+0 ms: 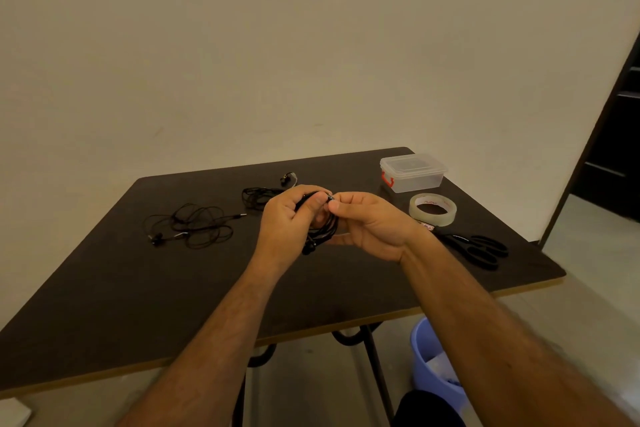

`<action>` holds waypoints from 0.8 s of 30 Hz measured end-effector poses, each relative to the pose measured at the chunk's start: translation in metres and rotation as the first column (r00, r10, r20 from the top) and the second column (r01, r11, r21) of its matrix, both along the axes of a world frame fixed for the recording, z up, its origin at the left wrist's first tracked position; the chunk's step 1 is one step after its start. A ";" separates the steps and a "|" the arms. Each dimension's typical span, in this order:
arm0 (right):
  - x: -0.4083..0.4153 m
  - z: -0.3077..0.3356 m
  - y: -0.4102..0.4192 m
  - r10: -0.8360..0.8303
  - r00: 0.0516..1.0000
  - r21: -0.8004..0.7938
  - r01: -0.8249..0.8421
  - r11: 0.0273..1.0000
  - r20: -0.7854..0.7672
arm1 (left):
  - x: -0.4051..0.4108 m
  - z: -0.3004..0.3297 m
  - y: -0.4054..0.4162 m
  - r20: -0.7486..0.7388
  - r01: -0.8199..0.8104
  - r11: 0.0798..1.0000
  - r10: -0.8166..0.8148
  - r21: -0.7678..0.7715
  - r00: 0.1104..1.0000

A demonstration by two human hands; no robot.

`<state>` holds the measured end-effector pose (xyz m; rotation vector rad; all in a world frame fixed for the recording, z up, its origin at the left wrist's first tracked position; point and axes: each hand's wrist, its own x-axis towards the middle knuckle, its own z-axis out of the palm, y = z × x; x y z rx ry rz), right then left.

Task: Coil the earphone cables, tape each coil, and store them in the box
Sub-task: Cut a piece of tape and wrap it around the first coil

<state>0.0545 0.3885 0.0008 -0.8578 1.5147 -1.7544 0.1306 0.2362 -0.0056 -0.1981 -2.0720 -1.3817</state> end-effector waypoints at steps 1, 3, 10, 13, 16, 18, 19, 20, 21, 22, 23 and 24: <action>0.000 0.000 0.000 -0.015 1.000 0.011 0.015 1.000 0.010 | 0.000 -0.001 0.000 0.004 -0.007 1.000 0.007 0.001 1.000; -0.002 0.003 0.002 -0.053 0.999 0.064 0.053 0.997 -0.004 | 0.000 -0.002 0.000 0.012 -0.005 1.000 0.005 -0.010 1.000; -0.004 0.011 0.003 -0.118 0.990 0.214 0.131 0.968 -0.074 | -0.002 -0.011 0.002 0.026 0.016 0.998 -0.018 0.056 0.999; -0.002 0.006 0.002 -0.094 0.994 0.185 0.101 0.977 -0.047 | -0.004 -0.014 0.003 0.033 0.025 0.998 -0.027 0.060 0.999; 0.000 0.000 -0.001 -0.114 0.993 0.134 0.112 0.985 0.007 | -0.006 -0.020 0.003 0.053 0.020 0.995 -0.025 0.101 0.998; 0.001 -0.002 -0.003 -0.132 0.991 0.115 0.128 0.985 0.029 | -0.009 -0.024 0.003 0.061 0.008 0.991 -0.016 0.132 0.998; 0.001 -0.004 -0.003 -0.151 0.988 0.112 0.147 0.983 0.035 | -0.010 -0.025 0.004 0.069 -0.001 0.987 -0.010 0.158 0.998; 0.001 -0.005 -0.004 -0.175 0.984 0.114 0.170 0.979 0.036 | -0.011 -0.025 0.006 0.081 -0.013 0.981 -0.003 0.194 0.997; 0.000 -0.006 -0.003 -0.196 0.980 0.124 0.191 0.974 0.028 | -0.012 -0.026 0.007 0.092 -0.027 0.972 0.006 0.231 0.996; -0.001 -0.007 -0.003 -0.209 0.978 0.141 0.205 0.969 0.011 | -0.013 -0.026 0.009 0.101 -0.046 0.963 0.020 0.265 0.995; -0.001 -0.008 -0.002 -0.212 0.977 0.158 0.211 0.965 -0.008 | -0.015 -0.026 0.010 0.113 -0.068 0.953 0.035 0.296 0.993; -0.001 -0.009 -0.002 -0.209 0.977 0.175 0.211 0.962 -0.026 | -0.016 -0.027 0.011 0.131 -0.089 0.940 0.048 0.329 0.990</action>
